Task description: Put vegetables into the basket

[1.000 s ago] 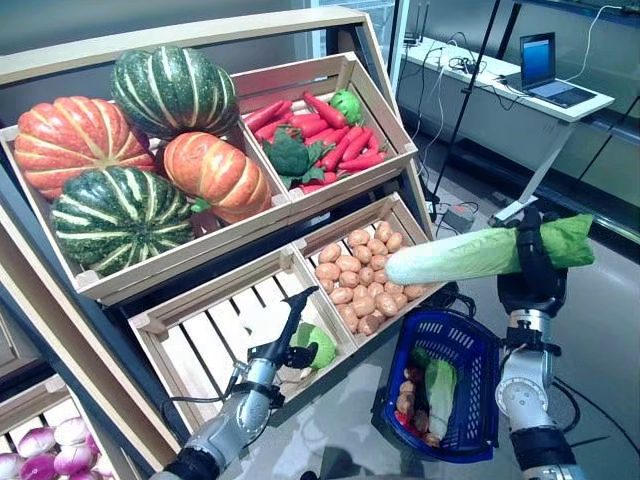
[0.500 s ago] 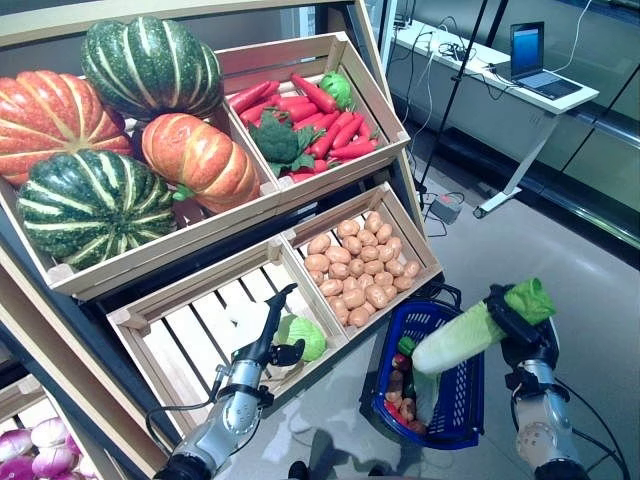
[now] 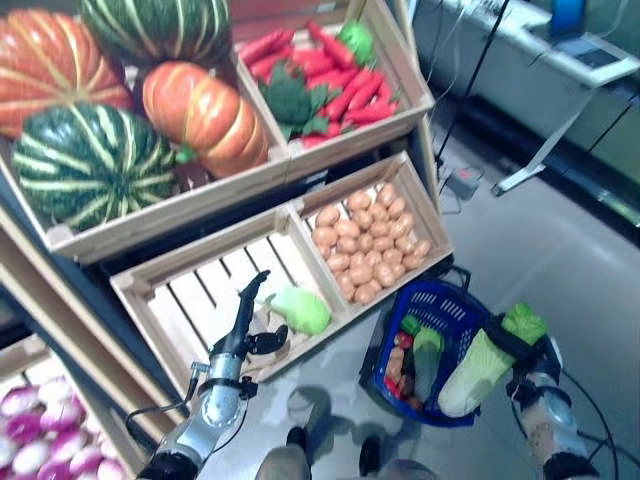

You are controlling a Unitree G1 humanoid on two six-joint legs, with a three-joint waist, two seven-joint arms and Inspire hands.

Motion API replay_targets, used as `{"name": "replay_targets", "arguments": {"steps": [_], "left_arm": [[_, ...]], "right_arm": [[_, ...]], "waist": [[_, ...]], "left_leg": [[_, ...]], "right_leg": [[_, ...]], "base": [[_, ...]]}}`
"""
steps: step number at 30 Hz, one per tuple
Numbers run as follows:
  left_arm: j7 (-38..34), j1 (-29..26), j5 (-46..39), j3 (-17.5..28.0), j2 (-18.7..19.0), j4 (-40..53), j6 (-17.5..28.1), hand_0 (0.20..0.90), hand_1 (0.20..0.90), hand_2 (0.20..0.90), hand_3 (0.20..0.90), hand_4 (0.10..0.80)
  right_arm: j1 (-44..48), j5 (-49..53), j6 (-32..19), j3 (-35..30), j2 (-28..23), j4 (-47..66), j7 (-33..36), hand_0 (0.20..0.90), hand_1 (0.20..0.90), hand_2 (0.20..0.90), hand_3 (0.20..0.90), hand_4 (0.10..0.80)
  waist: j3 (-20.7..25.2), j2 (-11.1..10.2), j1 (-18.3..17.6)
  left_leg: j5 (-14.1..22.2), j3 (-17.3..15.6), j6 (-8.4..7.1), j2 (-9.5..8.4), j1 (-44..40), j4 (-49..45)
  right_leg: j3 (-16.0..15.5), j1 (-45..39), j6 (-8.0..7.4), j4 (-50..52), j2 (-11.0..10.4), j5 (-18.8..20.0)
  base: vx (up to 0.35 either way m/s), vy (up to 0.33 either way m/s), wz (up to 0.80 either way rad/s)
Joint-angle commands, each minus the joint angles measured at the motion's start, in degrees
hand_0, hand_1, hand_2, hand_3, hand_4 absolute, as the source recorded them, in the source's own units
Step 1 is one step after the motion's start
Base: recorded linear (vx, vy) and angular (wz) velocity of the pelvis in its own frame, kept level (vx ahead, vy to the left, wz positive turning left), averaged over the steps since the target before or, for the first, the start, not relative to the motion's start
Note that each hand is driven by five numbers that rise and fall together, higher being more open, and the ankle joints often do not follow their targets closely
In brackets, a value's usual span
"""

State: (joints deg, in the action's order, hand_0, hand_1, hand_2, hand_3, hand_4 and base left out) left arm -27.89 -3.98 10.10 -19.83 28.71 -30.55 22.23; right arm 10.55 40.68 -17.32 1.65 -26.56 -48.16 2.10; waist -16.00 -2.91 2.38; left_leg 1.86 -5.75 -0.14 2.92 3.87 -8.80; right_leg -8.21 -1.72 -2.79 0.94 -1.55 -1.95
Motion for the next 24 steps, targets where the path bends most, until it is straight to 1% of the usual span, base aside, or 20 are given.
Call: {"name": "replay_targets", "arguments": {"steps": [1,4,6,10,12,15,17,19,21,24], "left_arm": [[-1.23,-11.07,-3.81,0.4,1.95,4.12,6.85,0.9,0.9,0.9,0.9,0.8],[-1.45,-14.15,-4.89,-0.31,2.92,5.24,7.58,0.9,0.9,0.9,0.9,0.8],[-1.88,-16.39,-5.27,-0.86,4.26,5.91,8.55,0.9,0.9,0.9,0.9,0.8],[-3.4,-18.81,-9.83,-0.35,5.64,8.49,9.75,0.9,0.9,0.9,0.9,0.8],[-3.87,-19.33,-11.41,0.57,5.51,9.97,10.19,0.9,0.9,0.9,0.9,0.8],[-4.4,-19.6,-11.13,1.64,5.27,12.0,10.75,0.9,0.9,0.9,0.9,0.8],[-4.73,-19.92,-10.34,1.94,5.61,13.48,10.53,0.9,0.9,0.9,0.9,0.8],[-6.66,-20.62,-6.97,1.55,6.5,15.16,9.27,0.9,0.9,0.9,0.9,0.8],[-8.73,-21.71,-6.34,1.27,7.74,16.01,8.18,0.9,0.9,0.9,0.9,0.8],[-10.45,-22.95,-6.15,1.29,8.1,15.66,7.62,0.9,0.9,0.9,0.9,0.8]], "right_arm": [[13.62,-0.52,-3.93,0.73,-8.5,0.98,3.95,0.3,0.3,0.3,0.3,0.4],[16.93,0.15,-4.43,1.07,-9.16,-2.26,3.44,0.3,0.3,0.3,0.3,0.4],[19.09,0.86,-3.51,1.61,-10.38,-3.69,3.35,0.3,0.3,0.3,0.3,0.4],[23.34,0.8,-2.18,1.75,-12.35,-4.59,5.58,0.3,0.3,0.3,0.3,0.4],[25.56,-0.2,-1.88,1.64,-12.99,-4.99,6.67,0.3,0.3,0.3,0.3,0.4],[28.83,-0.64,-0.66,1.78,-14.5,-5.33,8.23,0.3,0.3,0.3,0.3,0.4],[30.76,-0.67,0.22,1.84,-15.35,-5.54,8.84,0.3,0.3,0.3,0.3,0.4],[33.23,-0.88,1.34,2.5,-16.45,-6.14,9.13,0.3,0.3,0.3,0.3,0.4],[34.98,0.07,1.8,3.13,-17.33,-6.69,8.66,0.3,0.3,0.3,0.3,0.4],[36.99,2.44,1.5,3.38,-17.43,-7.62,7.3,0.3,0.3,0.3,0.3,0.4]], "waist": [[-3.65,0.2,0.84],[-5.71,0.83,1.09],[-7.1,1.62,0.92],[-8.85,3.76,0.53],[-9.88,4.63,0.33],[-10.75,5.61,0.18],[-11.34,6.09,0.14],[-11.9,6.57,0.02],[-12.23,6.84,-0.15],[-12.59,7.05,-0.27]], "left_leg": [[5.7,-0.1,1.16,-1.1,6.36,-9.99],[6.81,0.61,1.28,-1.12,9.7,-14.44],[8.08,0.99,1.14,-0.99,13.07,-18.58],[9.21,1.23,1.12,-1.89,18.22,-23.14],[9.85,1.34,1.5,-2.38,21.6,-26.13],[11.09,1.33,1.84,-3.01,26.08,-30.04],[11.55,1.31,2.39,-3.4,29.15,-32.69],[12.42,1.41,2.89,-3.79,32.49,-35.94],[13.05,1.21,3.34,-3.95,35.26,-38.55],[13.76,1.0,3.56,-4.12,37.2,-40.97]], "right_leg": [[-3.77,5.73,4.25,11.82,-1.08,-4.07],[-4.55,9.1,4.39,16.05,-1.84,-4.88],[-5.09,11.84,4.97,19.62,-2.05,-6.18],[-5.74,17.8,6.06,25.81,-2.83,-8.47],[-6.13,21.8,6.49,30.21,-3.5,-9.55],[-6.53,27.18,6.83,36.12,-4.81,-11.34],[-6.86,30.63,7.27,39.75,-5.79,-12.14],[-6.66,34.5,7.63,44.08,-6.66,-13.31],[-6.35,37.76,7.87,47.62,-7.48,-14.21],[-5.7,40.31,8.06,50.66,-7.82,-15.04]], "base": [[-0.185,-0.021,-0.04],[-0.131,-0.044,0.03],[-0.095,-0.045,0.15],[-0.078,-0.018,0.07],[-0.118,-0.03,0.03],[-0.095,-0.028,0.08],[-0.111,-0.023,0.07],[-0.085,-0.032,0.05],[-0.064,-0.021,0.05],[-0.018,-0.004,0.03]]}}
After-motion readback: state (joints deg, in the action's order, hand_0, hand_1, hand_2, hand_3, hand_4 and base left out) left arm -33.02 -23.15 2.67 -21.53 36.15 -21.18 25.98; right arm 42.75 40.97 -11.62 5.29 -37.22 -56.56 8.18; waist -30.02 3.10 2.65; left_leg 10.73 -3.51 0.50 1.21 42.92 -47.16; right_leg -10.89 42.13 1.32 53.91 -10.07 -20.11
